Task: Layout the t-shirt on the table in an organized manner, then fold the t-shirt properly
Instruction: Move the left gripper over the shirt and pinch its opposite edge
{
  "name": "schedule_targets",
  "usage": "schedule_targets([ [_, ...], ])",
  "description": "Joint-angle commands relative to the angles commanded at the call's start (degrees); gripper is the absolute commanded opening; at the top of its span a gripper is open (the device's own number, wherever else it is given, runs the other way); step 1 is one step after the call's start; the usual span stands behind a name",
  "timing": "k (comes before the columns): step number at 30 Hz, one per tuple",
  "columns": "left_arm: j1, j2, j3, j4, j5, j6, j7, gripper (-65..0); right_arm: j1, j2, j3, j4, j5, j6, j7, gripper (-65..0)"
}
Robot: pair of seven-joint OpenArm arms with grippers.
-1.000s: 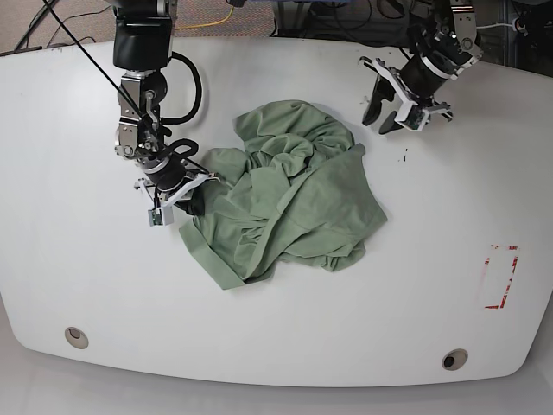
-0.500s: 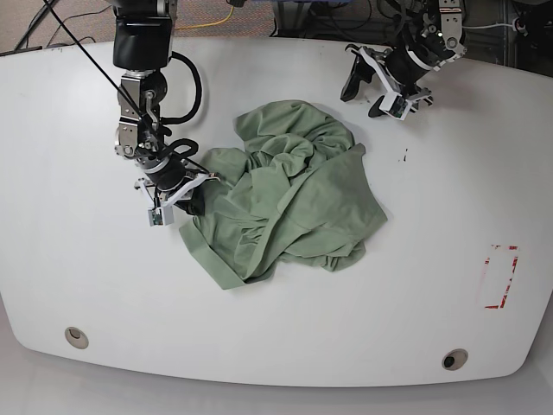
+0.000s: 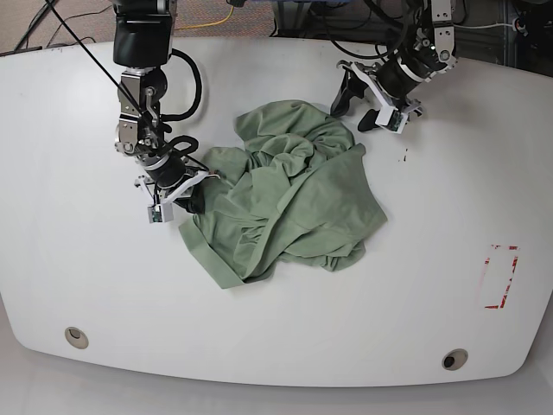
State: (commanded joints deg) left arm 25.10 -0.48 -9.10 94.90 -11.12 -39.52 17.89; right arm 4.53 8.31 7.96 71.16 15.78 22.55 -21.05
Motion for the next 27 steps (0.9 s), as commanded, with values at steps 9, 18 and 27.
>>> schedule_targets([
  [9, -1.41, -0.09, -3.69, 0.70, -0.09, 0.26, 0.00, -30.4, 0.00, 0.09, 0.00, 0.00, 0.00, 0.00, 0.00, -65.0],
  [18, -6.07, -0.44, -6.42, 0.09, 0.26, 0.35, 0.18, -30.1, 0.00, 0.09, 0.00, 0.00, 0.00, 0.00, 0.00, -65.0],
  [27, -10.11, -0.44, -5.98, -4.66, 0.35, 0.26, 2.55, -30.1, 0.18, 0.00, 0.00, 0.00, 0.00, 0.00, 0.00, -65.0],
])
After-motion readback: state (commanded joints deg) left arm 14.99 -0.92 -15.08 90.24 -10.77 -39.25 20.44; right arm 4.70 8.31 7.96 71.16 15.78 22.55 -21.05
